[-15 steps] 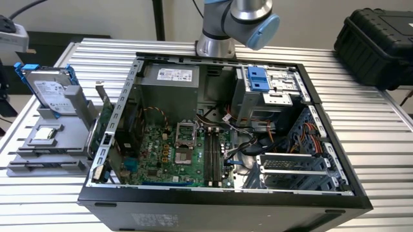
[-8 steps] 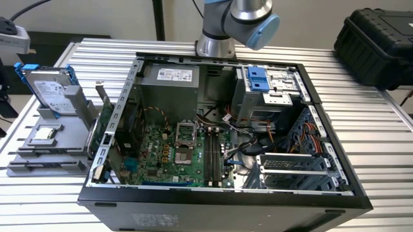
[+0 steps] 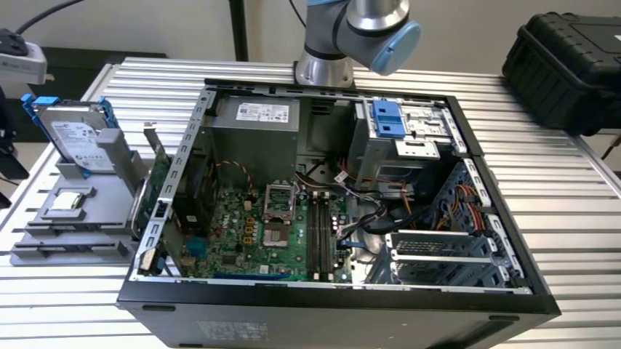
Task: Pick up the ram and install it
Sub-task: 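Pick up the ram and move it above insertion slot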
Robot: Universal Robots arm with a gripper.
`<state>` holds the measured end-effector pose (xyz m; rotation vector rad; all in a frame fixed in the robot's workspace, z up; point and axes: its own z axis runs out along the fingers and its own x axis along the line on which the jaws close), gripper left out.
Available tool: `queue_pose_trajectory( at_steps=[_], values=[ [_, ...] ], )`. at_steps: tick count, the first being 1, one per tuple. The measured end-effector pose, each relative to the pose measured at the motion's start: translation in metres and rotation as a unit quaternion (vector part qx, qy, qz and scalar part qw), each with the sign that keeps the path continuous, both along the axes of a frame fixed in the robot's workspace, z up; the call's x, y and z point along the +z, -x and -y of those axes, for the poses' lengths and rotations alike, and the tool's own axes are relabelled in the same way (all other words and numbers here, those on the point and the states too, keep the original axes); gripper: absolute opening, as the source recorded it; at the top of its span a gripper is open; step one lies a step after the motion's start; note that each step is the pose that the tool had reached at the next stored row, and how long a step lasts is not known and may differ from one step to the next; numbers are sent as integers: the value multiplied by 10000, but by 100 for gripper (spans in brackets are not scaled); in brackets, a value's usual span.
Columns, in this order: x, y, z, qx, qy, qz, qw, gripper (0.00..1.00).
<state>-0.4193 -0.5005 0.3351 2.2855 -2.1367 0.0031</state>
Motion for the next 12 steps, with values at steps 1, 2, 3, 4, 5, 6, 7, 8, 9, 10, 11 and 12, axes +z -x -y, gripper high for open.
queue_pose_trajectory(
  at_steps=[1,2,3,4,5,6,7,8,9,10,11,12],
  values=[
    [-4,0,0,0,1,0,10000,100],
    [-8,0,0,0,2,0,10000,100],
    [-12,0,0,0,3,0,10000,100],
    [-16,0,0,0,4,0,10000,100],
    [-18,0,0,0,5,0,10000,100],
    [-23,0,0,0,7,0,10000,100],
    [-26,0,0,0,8,0,10000,100],
    [-30,0,0,0,9,0,10000,100],
    [-34,0,0,0,10,0,10000,100],
    [-37,0,0,0,12,0,10000,100],
    [-41,0,0,0,13,0,10000,100],
    [-44,0,0,0,14,0,10000,100]
  ],
)
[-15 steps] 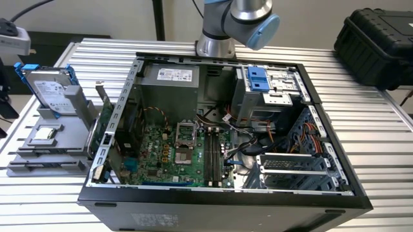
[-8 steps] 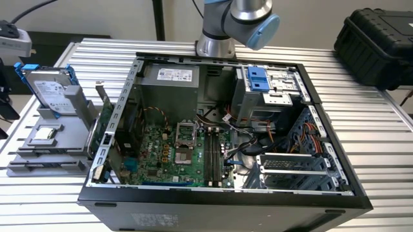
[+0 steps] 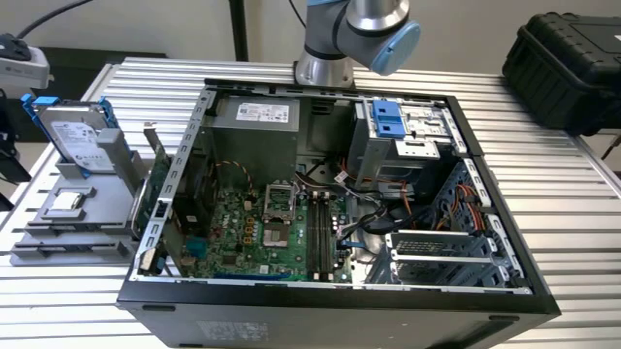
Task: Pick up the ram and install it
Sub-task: 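Pick up the ram and move it above insertion slot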
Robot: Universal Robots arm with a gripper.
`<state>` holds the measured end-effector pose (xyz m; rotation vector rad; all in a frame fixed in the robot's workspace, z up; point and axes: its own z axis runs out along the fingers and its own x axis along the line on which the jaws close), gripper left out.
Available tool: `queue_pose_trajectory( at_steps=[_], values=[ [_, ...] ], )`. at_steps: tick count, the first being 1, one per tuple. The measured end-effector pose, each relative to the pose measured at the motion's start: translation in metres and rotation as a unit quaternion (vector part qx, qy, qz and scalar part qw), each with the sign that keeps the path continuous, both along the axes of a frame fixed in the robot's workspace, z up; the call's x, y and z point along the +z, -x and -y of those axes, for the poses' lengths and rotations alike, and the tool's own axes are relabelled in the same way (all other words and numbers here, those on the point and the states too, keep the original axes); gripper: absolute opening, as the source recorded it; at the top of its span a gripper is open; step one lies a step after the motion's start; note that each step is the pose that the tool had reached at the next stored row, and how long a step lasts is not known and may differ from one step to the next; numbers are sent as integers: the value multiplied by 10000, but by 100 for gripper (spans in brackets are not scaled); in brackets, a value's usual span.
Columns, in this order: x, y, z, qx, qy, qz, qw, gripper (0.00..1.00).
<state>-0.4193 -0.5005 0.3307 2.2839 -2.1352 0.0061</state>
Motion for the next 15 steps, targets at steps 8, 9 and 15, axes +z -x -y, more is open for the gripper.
queue_pose_trajectory(
  at_steps=[8,9,15],
  values=[
    [-29,0,0,0,6,0,10000,100],
    [-32,0,0,0,7,0,10000,100],
    [-40,0,0,0,8,0,10000,100]
  ],
)
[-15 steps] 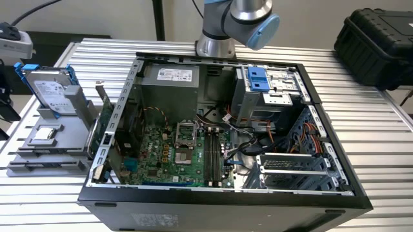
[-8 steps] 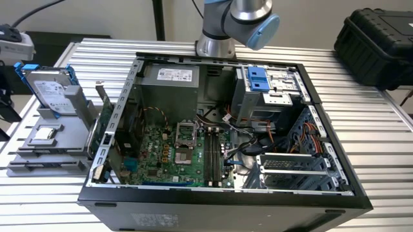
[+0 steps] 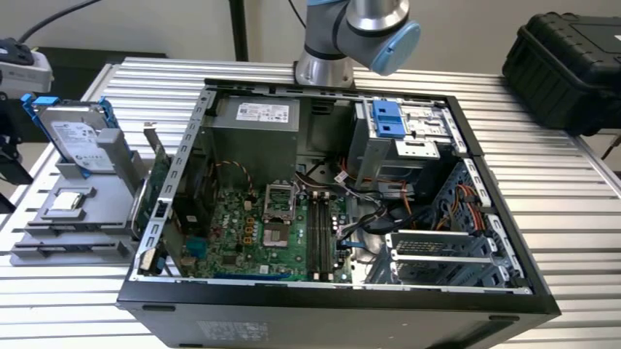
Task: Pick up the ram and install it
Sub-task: 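Pick up the ram and move it above insertion slot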
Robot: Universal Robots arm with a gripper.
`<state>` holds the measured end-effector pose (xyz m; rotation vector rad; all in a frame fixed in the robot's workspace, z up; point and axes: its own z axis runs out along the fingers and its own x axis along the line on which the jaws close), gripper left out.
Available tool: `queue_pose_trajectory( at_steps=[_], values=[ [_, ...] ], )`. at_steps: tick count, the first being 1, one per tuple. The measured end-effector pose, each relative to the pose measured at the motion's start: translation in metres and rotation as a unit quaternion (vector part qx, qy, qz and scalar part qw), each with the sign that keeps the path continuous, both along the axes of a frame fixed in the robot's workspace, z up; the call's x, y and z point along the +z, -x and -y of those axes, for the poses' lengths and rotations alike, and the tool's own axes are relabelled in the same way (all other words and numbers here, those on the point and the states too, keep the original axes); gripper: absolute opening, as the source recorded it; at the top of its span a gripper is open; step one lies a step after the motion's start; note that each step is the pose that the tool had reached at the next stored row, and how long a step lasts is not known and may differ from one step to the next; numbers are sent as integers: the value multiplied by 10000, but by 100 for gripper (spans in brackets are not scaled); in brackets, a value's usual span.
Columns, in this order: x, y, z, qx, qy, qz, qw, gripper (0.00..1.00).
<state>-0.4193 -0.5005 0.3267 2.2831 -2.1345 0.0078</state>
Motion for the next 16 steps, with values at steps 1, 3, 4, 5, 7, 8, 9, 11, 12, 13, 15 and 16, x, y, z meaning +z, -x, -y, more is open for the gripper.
queue_pose_trajectory(
  at_steps=[1,3,4,5,7,8,9,11,12,13,15,16],
  values=[
    [0,0,0,0,0,0,10000,100],
    [-3,0,0,0,0,0,10000,100],
    [-5,0,0,0,0,1,10000,100],
    [-9,0,0,0,0,0,10000,100],
    [-17,0,0,0,0,0,10000,100],
    [-22,0,0,0,0,0,10000,100],
    [-28,0,0,0,0,0,10000,100],
    [-36,0,0,0,2,0,10000,100],
    [-40,0,0,0,2,-1,10000,100],
    [-45,0,0,0,2,0,10000,100],
    [-55,0,0,0,1,0,10000,100],
    [-62,0,0,0,2,1,10000,100]
  ],
)
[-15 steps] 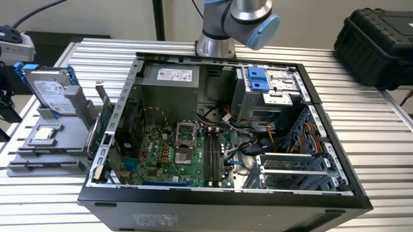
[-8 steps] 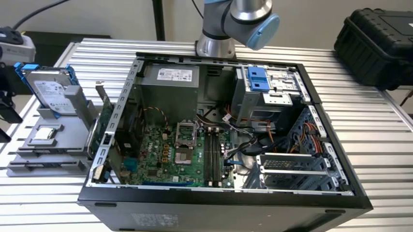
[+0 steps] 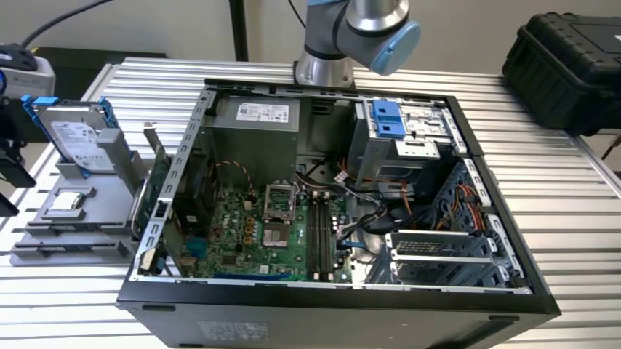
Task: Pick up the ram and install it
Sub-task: 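Pick up the ram and move it above insertion slot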
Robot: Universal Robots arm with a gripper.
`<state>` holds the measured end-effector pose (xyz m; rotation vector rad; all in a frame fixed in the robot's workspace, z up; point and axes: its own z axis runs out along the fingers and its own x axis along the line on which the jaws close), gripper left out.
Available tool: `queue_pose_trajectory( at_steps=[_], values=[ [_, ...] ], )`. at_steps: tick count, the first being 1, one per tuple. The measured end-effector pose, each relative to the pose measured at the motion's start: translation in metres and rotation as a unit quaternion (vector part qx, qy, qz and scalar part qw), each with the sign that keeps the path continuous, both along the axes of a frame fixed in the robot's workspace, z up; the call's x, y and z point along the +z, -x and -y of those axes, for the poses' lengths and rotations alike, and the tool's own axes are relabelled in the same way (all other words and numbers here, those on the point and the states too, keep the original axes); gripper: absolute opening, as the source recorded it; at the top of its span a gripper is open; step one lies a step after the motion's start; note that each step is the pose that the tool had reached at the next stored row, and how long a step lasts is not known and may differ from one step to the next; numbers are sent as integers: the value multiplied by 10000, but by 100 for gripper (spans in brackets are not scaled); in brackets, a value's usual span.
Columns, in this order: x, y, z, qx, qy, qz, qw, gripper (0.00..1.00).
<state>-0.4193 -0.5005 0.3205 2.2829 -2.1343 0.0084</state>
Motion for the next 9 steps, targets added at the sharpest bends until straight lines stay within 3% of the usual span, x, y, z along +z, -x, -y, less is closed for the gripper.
queue_pose_trajectory(
  at_steps=[9],
  values=[
    [-33,0,0,0,11,-1,10000,100]
  ],
)
